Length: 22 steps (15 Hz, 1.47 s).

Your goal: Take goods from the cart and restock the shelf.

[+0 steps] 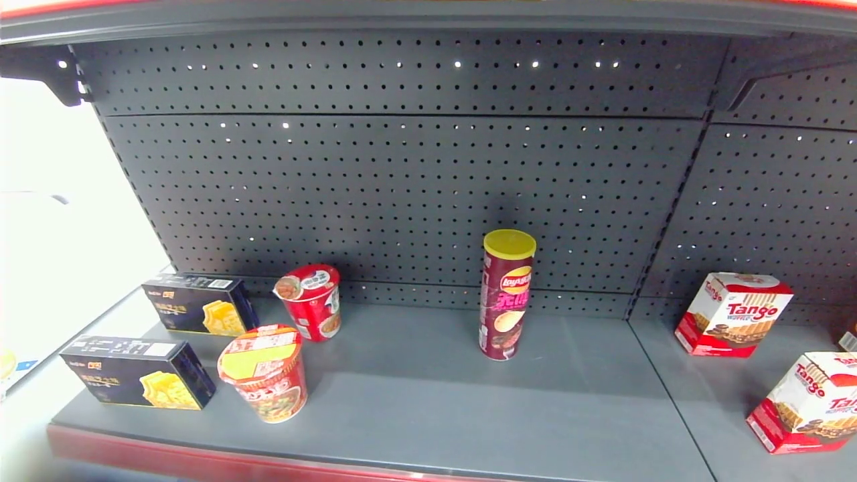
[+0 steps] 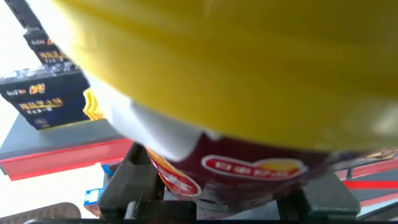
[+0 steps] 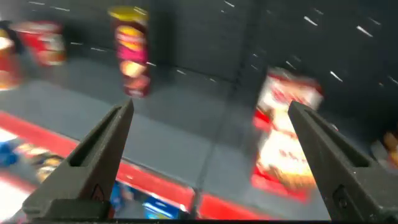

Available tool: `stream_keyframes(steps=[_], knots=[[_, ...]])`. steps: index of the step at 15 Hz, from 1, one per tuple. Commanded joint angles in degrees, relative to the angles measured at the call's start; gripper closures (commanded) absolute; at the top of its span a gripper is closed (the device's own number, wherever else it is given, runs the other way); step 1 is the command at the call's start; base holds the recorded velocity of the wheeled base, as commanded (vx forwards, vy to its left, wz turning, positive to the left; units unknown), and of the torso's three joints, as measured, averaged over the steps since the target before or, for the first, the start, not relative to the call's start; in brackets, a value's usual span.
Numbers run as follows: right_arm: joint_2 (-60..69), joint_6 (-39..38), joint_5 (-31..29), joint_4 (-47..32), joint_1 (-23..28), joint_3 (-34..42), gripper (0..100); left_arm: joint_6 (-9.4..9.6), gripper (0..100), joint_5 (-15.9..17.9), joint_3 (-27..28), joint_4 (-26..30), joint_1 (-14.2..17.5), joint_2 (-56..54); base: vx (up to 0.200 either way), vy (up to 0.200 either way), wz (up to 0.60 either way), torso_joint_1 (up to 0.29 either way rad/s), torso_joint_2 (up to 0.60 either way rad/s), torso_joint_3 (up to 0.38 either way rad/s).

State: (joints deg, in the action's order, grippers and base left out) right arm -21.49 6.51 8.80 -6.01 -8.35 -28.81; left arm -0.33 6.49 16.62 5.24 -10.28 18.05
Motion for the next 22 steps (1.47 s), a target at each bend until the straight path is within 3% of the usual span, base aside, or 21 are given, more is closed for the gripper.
stream_keyframes(steps=[1,2,3,4,8,12,16,19,22], knots=[[-13.31,0.17,3.5,2.93,-9.14,-5.3,0,-0.02,100,0.02,-0.09,0.12,-0.01,-0.39,0.0,0.0,0.0,0.0,0.0,0.0],[-15.16,0.08,4.47,3.46,-12.39,-5.56,0,-0.02,100,0.02,-0.27,0.12,-0.01,-0.39,0.0,0.0,0.0,0.0,0.0,0.0],[-15.16,0.08,4.47,3.46,-12.39,-5.56,0,-0.02,100,0.02,-0.27,0.12,-0.01,-0.39,0.0,0.0,0.0,0.0,0.0,0.0],[-22.1,-1.41,4.47,6.71,-15.91,-4.68,0,-0.2,100,0.02,0.08,0.12,-0.09,0.05,0.0,0.0,0.0,0.0,0.0,0.0],[-37.48,-3.08,4.12,18.31,-11.69,-6.97,0,-0.29,100,-0.16,0.61,-0.06,-0.01,3.39,0.0,0.0,0.0,0.0,0.0,0.0],[-48.82,-1.06,5.17,21.04,-10.55,-11.97,0,-0.29,100,-2.18,1.93,0.12,-0.01,4.36,0.0,0.0,0.0,0.0,0.0,0.0],[-57.7,-1.5,16.42,28.51,-8.61,-13.56,0,-0.29,100,-2.18,2.1,0.12,-0.01,4.89,0.0,0.0,0.0,0.0,0.0,0.0],[-64.11,-1.24,18.36,35.19,-7.47,-14.0,0,-0.2,100,-3.15,1.75,0.21,-0.01,4.71,0.0,0.0,0.0,0.0,0.0,0.0],[-71.94,-0.18,29.87,47.76,-5.36,-13.64,0,-0.29,100,-3.15,2.28,0.21,-0.01,4.97,0.0,0.0,0.0,0.0,0.0,0.0]])
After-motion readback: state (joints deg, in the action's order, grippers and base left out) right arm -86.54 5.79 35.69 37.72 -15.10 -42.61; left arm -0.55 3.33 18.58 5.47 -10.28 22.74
